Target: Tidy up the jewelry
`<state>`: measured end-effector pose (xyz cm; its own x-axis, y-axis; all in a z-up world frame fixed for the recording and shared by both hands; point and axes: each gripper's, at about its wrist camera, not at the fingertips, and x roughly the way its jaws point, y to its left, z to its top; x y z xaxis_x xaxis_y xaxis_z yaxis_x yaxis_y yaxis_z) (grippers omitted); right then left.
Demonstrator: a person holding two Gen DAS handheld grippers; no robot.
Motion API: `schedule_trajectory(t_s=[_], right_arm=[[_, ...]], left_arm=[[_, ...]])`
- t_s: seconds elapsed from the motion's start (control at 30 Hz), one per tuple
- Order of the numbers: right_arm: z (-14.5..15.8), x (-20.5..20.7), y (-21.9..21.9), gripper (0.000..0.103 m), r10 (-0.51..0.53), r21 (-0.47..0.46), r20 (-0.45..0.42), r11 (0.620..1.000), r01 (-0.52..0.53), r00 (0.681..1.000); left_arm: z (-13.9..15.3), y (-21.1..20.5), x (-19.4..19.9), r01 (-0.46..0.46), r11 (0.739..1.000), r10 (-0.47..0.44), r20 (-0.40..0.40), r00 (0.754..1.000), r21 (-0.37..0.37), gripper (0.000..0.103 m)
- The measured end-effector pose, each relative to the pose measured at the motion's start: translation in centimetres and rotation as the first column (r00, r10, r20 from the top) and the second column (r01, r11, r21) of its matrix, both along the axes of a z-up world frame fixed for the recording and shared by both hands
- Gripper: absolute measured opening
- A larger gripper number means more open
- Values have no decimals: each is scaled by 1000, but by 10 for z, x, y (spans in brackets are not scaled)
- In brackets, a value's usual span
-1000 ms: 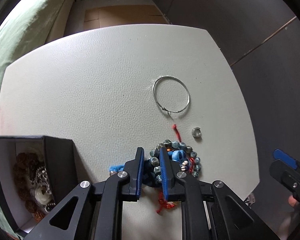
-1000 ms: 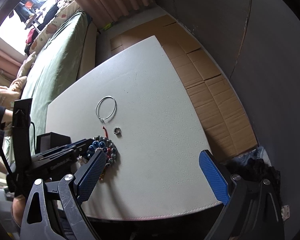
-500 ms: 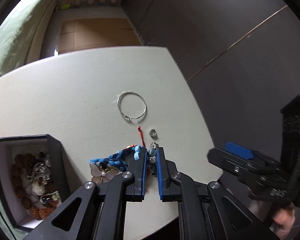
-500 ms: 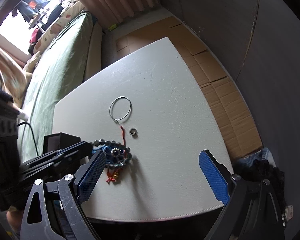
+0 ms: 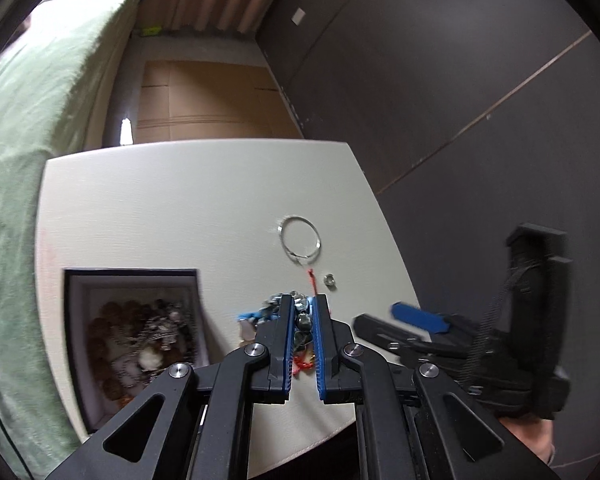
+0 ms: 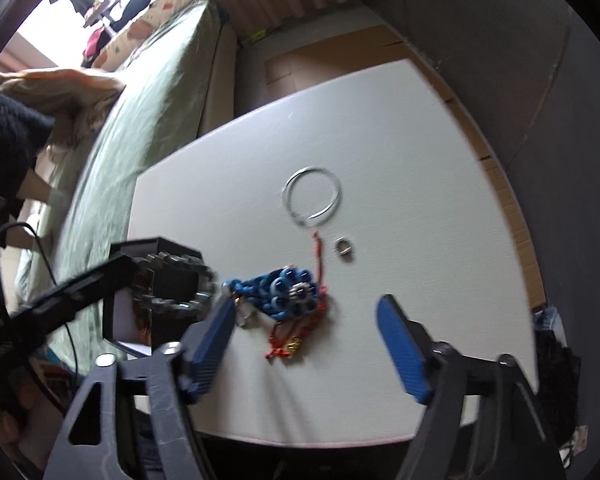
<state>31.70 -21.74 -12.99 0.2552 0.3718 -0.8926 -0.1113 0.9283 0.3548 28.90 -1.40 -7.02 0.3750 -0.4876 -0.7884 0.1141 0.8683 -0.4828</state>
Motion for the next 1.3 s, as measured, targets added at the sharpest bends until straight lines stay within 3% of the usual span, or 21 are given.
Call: schedule_trajectory(t_s=[0.23, 0.43, 0.47, 0.53, 0.57, 0.63, 0.67, 0.83, 0.9, 0.97, 1.0, 1.17, 1.3], right_arm=[[-22, 6, 29, 57, 24, -26, -51, 999, -25, 998], [-33, 8, 54, 50, 50, -138, -50, 989, -57, 997], [-34, 9, 57, 47, 56, -142, -54, 988, -63, 997], [-39, 10, 64, 26, 66, -178, -55, 981, -75, 996], [-39, 9, 65, 22, 65, -187, -50, 980, -73, 997], [-32, 6, 69, 5, 81, -212, -6, 974, -81, 997], [-28, 5, 75, 2, 88, -226, 11, 971, -83, 996], [0, -1, 74, 2, 77, -191, 93, 980, -59, 993], [8, -2, 72, 2, 74, -178, 111, 983, -53, 991], [13, -2, 72, 2, 73, -160, 118, 986, -54, 990], [12, 1, 69, 2, 72, -157, 115, 986, -53, 991], [-13, 9, 72, 4, 41, -195, 11, 980, -38, 999], [-28, 15, 74, 43, 27, -240, -3, 970, -27, 1000]], left_arm=[[11, 24, -12, -28, 1000, 28, 25, 999, -11, 9], [22, 50, -24, -70, 998, 70, 47, 996, -1, 9], [24, 53, -26, -76, 997, 76, 51, 996, 3, 9], [25, 60, -29, -85, 996, 85, 50, 995, -1, 9], [24, 65, -30, -89, 996, 89, 48, 995, 3, 9], [19, 69, -31, -100, 995, 99, 30, 995, 29, 9], [16, 70, -30, -101, 994, 101, 16, 995, 36, 9], [3, 76, -27, -113, 991, 117, -40, 992, 74, 12], [1, 78, -27, -112, 991, 115, -45, 992, 71, 27], [2, 80, -29, -118, 990, 121, -35, 992, 79, 60], [2, 82, -30, -126, 988, 129, -27, 991, 86, 64], [-5, 93, -28, -144, 986, 148, -45, 988, 90, 65], [-11, 106, -28, -163, 982, 169, -55, 984, 96, 65]])
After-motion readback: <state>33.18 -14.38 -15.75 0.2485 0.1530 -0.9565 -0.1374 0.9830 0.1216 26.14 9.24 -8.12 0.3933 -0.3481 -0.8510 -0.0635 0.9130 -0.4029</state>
